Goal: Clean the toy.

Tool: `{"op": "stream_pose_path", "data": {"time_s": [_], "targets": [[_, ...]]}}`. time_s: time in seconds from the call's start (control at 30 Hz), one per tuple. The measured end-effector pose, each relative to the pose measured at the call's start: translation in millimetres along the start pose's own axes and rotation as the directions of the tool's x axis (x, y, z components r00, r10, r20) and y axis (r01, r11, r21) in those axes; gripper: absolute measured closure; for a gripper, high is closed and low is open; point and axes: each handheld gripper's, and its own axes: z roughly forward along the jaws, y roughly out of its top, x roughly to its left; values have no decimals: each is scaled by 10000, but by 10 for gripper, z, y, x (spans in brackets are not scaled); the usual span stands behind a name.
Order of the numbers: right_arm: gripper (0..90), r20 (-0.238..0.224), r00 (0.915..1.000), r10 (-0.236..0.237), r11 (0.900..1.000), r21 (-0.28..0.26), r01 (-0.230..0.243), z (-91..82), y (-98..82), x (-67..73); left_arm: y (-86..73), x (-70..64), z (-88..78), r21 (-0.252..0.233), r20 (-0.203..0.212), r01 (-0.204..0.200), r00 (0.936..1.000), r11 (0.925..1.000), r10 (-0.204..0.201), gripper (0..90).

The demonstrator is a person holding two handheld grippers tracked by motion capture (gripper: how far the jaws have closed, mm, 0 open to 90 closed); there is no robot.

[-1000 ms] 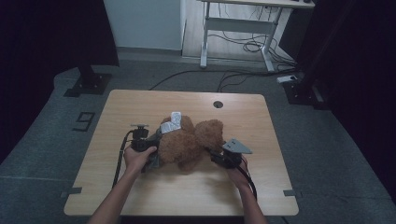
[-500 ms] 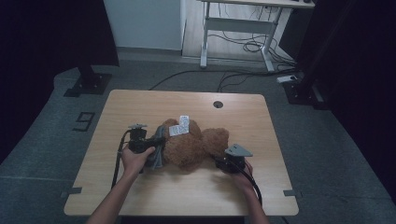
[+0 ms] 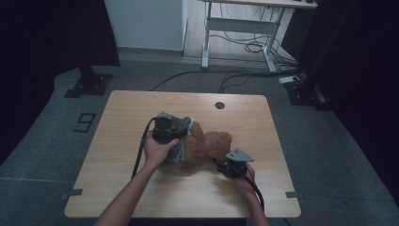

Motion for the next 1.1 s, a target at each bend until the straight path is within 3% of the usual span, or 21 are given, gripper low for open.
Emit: {"op": "stream_pose_path", "data": {"time_s": [0.13, 0.2, 0.4, 0.5, 0.63, 0.73, 0.8, 0.87, 0.93, 1.0, 1.1], "targets": [[367, -174, 9993, 338, 9994, 68, -337, -24, -9, -30, -172, -8, 123, -142, -380, -158, 9992, 9998, 152, 774], [295, -242, 9960, 865, 9961, 175, -861, -36, -2, -52, -245, -14, 110, -338, -399, -212, 9990, 9992, 198, 780], [174, -783, 9831, 1655, 9857, 460, -1623, -103, 16, -125, -402, -114, 45, -541, -874, -1029, 9913, 9932, 980, 786], [154, -1034, 9737, 2032, 9790, 384, -2003, -188, 37, -157, -478, -127, 11, -721, -851, -1082, 9911, 9915, 1020, 790], [137, -1156, 9606, 2526, 9661, -237, -2569, -317, 157, -223, -571, -145, -49, -908, -619, -1059, 9930, 9902, 1006, 791], [131, -1070, 9613, 2539, 9646, -457, -2599, -326, 309, -263, -637, -183, -82, -1013, -562, -1176, 9921, 9879, 1123, 792], [116, -1106, 9604, 2559, 9650, -300, -2606, -273, 402, -288, -674, -196, -105, -1076, -508, -1155, 9926, 9875, 1106, 792], [94, -1352, 9532, 2706, 9626, 232, -2699, -166, 447, -314, -708, -197, -130, -1128, -389, -1061, 9940, 9879, 1023, 793], [95, -1481, 9499, 2752, 9613, 521, -2704, -94, 435, -316, -737, -195, -147, -1198, -311, -989, 9949, 9879, 958, 793], [175, -1731, 9407, 2917, 9564, 637, -2849, -61, 389, -308, -768, -189, -164, -1264, -196, -923, 9957, 9877, 906, 793], [302, -1701, 9430, 2860, 9582, 533, -2810, -103, 316, -286, -792, -195, -184, -1306, 35, -848, 9963, 9878, 860, 792]]}}
